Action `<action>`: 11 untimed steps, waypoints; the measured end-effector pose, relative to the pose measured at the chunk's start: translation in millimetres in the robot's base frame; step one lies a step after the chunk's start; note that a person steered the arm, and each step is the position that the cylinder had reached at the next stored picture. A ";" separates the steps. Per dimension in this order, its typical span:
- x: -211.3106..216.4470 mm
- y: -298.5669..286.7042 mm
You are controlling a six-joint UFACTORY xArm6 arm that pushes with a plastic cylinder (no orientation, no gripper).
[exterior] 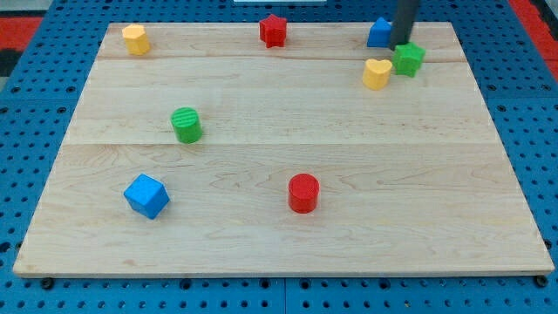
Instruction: Separate the green star and the yellow heart
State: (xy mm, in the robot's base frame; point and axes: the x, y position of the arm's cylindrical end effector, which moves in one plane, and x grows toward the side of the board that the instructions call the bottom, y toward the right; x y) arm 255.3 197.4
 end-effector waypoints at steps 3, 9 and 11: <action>54.3 61.1; 45.8 -42.6; 66.4 -91.4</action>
